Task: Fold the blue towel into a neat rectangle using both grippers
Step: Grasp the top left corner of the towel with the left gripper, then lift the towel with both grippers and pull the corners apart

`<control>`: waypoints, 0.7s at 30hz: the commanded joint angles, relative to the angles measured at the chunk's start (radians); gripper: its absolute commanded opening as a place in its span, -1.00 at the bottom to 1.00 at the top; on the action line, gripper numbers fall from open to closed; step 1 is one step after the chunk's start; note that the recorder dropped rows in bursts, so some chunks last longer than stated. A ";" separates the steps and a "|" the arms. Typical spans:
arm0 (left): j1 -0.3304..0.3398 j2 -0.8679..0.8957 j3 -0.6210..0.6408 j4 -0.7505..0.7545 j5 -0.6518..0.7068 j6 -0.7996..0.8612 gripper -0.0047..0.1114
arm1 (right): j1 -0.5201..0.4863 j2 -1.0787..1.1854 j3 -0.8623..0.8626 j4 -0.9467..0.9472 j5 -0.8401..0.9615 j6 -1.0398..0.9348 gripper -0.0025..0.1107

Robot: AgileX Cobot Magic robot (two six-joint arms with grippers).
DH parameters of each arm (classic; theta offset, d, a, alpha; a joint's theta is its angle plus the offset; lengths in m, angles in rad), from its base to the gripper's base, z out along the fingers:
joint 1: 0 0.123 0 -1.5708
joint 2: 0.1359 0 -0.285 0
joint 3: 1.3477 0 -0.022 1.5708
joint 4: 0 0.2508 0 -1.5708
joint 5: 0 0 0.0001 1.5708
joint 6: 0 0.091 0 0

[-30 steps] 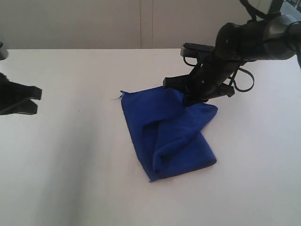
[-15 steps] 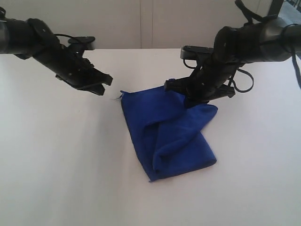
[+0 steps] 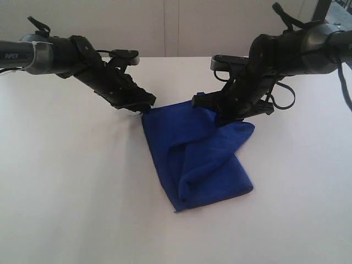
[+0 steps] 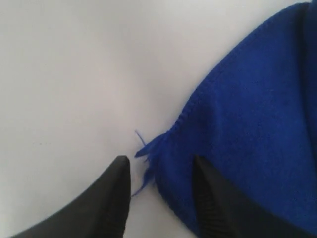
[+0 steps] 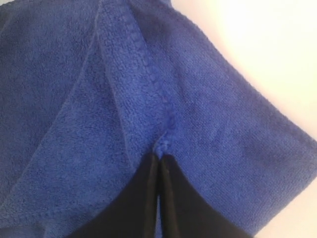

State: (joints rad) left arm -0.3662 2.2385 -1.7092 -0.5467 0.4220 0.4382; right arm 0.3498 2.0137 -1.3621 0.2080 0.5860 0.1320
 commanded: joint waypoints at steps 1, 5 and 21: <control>-0.008 0.018 -0.004 -0.023 -0.018 0.014 -0.14 | -0.004 0.001 -0.003 -0.006 -0.016 0.005 -0.96; -0.008 0.024 -0.004 -0.026 -0.038 0.014 -0.14 | -0.004 0.001 -0.003 -0.006 -0.016 0.005 -0.96; -0.008 0.056 -0.004 -0.069 0.005 0.014 -0.87 | -0.004 0.001 -0.003 -0.006 -0.029 0.005 -0.96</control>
State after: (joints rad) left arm -0.3720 2.2828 -1.7166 -0.6329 0.3785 0.4504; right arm 0.3498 2.0137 -1.3621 0.2080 0.5699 0.1320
